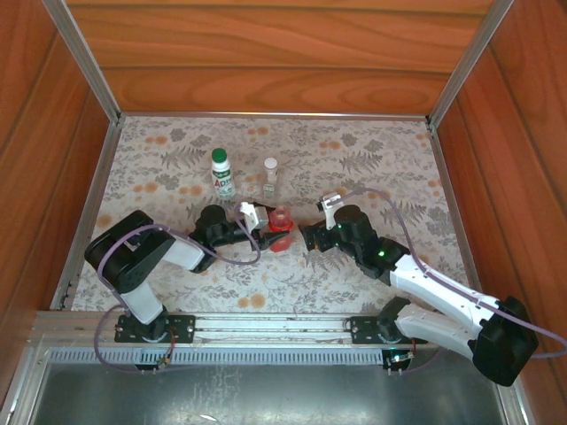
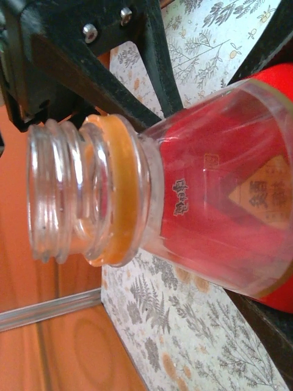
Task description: Screw on the bottle caps
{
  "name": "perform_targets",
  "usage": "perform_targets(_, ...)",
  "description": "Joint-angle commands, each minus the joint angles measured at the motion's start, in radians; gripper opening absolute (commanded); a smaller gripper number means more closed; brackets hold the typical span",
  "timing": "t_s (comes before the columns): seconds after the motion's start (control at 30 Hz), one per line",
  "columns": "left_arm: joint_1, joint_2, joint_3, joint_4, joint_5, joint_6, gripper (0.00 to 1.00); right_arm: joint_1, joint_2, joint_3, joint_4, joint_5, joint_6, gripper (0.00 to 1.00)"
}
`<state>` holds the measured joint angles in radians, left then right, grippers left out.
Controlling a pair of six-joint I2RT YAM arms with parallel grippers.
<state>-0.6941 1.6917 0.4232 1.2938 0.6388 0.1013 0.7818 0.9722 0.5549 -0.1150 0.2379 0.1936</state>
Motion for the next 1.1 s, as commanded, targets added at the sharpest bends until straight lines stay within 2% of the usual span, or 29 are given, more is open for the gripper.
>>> perform_targets(0.0,0.018,0.003,-0.018,-0.033,0.047,0.013,0.65,-0.015,0.022,-0.013,-0.048,0.060,0.030,1.00)
perform_targets(0.13,0.019,0.017,-0.011,-0.032,0.051,0.014,0.65,-0.047,0.101,-0.021,-0.033,0.056,0.114,1.00)
perform_targets(0.2,0.020,0.024,-0.007,-0.031,0.052,0.013,0.65,-0.069,0.158,-0.004,-0.062,0.062,0.185,0.92)
perform_targets(0.3,0.020,0.032,-0.009,-0.020,0.054,0.004,0.65,-0.070,0.213,-0.018,-0.044,0.080,0.207,0.83)
perform_targets(0.47,0.019,0.044,-0.001,0.016,0.066,-0.030,0.65,-0.070,0.225,-0.067,0.027,0.048,0.183,0.68)
perform_targets(0.57,0.019,0.059,-0.005,0.052,0.052,-0.036,0.65,-0.069,0.249,-0.067,0.050,0.013,0.145,0.63)
perform_targets(0.7,0.020,0.093,-0.013,0.124,0.044,-0.062,0.65,-0.067,0.318,-0.043,0.056,-0.026,0.109,0.58)
perform_targets(1.07,0.021,0.100,-0.021,0.124,0.036,-0.059,0.65,-0.041,0.410,-0.028,0.096,-0.046,0.064,0.52)
